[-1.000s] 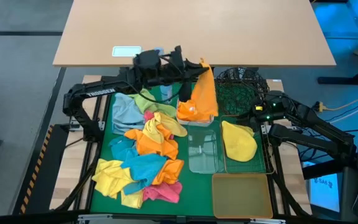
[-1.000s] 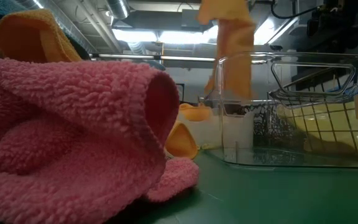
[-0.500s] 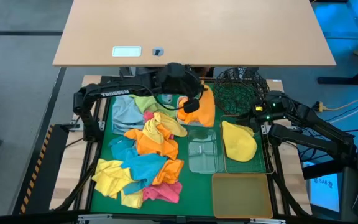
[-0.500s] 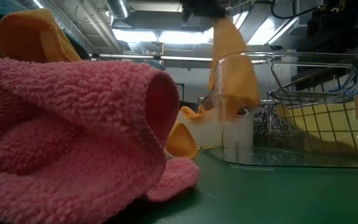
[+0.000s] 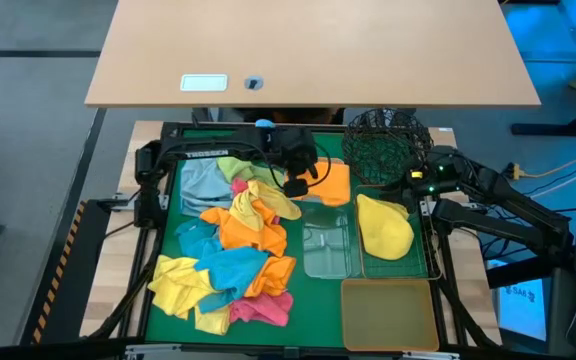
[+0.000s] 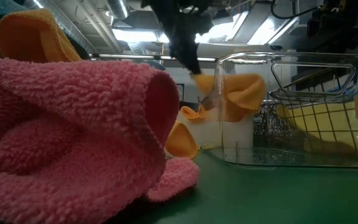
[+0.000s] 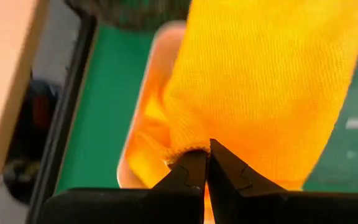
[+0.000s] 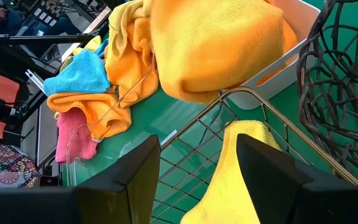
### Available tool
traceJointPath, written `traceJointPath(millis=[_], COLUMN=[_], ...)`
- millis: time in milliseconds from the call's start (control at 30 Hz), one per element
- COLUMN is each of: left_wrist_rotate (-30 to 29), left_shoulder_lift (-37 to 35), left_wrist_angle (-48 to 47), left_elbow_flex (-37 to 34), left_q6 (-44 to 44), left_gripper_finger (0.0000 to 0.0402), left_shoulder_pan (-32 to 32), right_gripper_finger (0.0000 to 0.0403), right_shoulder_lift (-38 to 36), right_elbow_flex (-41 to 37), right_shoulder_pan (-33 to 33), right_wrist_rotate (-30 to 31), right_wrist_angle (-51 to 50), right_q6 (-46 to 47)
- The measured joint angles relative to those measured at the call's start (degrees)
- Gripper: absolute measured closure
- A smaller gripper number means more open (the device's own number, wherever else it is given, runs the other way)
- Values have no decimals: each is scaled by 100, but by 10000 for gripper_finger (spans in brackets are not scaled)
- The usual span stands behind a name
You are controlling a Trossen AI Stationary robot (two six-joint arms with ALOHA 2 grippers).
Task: Sort microfiber towel by color & place in baskets
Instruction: Put the orange towel into the white bin
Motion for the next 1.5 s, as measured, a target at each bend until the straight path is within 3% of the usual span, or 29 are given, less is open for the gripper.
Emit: traceJointPath(millis=[200, 400, 567, 767, 1067, 1367, 1500], left_wrist_rotate=[-148, -705, -743, -741, -737, -726, -192], left_shoulder_lift=[431, 736, 821, 779, 775, 762, 762], left_wrist_angle=[-725, -676, -625, -615, -799, -1036, -855], left_elbow_flex=[-4, -2, -2, 38, 690, 1434, 1551], left_q6=[-2, 0, -12, -196, 50, 132, 136], left_gripper_finger=[401, 401, 399, 355, 282, 251, 249], left_shoulder_pan=[0, 23, 73, 74, -106, -318, -455], right_gripper_finger=[192, 192, 192, 192, 192, 192, 192], right_shoulder_lift=[0, 0, 0, 0, 0, 0, 0], right_elbow_flex=[0, 0, 0, 0, 0, 0, 0], right_shoulder_pan=[0, 0, 0, 0, 0, 0, 0], right_wrist_rotate=[-1, -2, -4, -4, -5, -7, -7], right_wrist_angle=[0, 0, 0, 0, 0, 0, 0], right_q6=[0, 0, 0, -2, -1, -2, 0])
